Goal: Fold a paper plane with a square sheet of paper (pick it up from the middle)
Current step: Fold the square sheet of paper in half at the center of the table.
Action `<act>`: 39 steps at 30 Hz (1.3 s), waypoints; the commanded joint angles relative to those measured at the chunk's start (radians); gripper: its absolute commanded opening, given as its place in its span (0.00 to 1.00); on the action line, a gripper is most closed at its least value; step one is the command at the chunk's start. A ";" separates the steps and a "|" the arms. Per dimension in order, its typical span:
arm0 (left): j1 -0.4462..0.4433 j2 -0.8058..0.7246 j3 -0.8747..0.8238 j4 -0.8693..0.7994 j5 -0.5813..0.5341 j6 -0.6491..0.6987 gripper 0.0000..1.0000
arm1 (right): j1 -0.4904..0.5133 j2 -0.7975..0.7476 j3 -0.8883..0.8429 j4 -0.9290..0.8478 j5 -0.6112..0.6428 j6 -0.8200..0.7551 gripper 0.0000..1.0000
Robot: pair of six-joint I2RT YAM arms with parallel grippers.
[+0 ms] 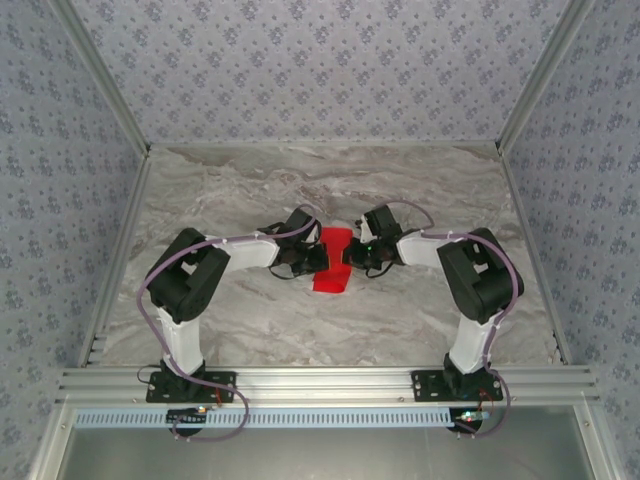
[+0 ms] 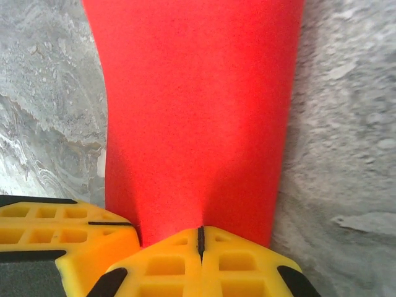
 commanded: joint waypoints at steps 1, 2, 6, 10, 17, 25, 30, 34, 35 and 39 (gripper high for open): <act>0.006 0.091 -0.088 -0.273 -0.128 0.023 0.00 | -0.079 -0.027 -0.047 -0.088 0.155 -0.045 0.00; 0.006 0.091 -0.090 -0.270 -0.127 0.026 0.00 | -0.085 -0.048 -0.047 -0.091 0.165 -0.047 0.00; 0.005 0.091 -0.085 -0.267 -0.122 0.029 0.00 | -0.059 -0.112 -0.029 -0.073 0.145 -0.045 0.00; 0.005 0.098 -0.079 -0.266 -0.120 0.029 0.00 | 0.008 -0.086 0.012 -0.019 0.071 -0.034 0.00; 0.005 0.102 -0.076 -0.268 -0.115 0.030 0.00 | 0.033 0.039 0.069 0.041 0.027 -0.002 0.00; 0.004 0.096 -0.101 -0.260 -0.114 0.029 0.00 | -0.070 0.109 0.100 -0.002 0.112 -0.037 0.00; 0.002 0.097 -0.113 -0.245 -0.108 0.030 0.00 | -0.159 0.112 0.127 -0.067 0.158 -0.075 0.00; 0.003 0.098 -0.112 -0.242 -0.109 0.028 0.00 | -0.145 0.037 0.113 -0.053 0.132 -0.080 0.00; 0.003 0.098 -0.109 -0.242 -0.107 0.030 0.00 | -0.130 0.019 0.112 -0.051 0.120 -0.081 0.00; 0.002 0.100 -0.100 -0.249 -0.110 0.031 0.00 | -0.047 -0.003 0.089 0.027 0.030 -0.061 0.00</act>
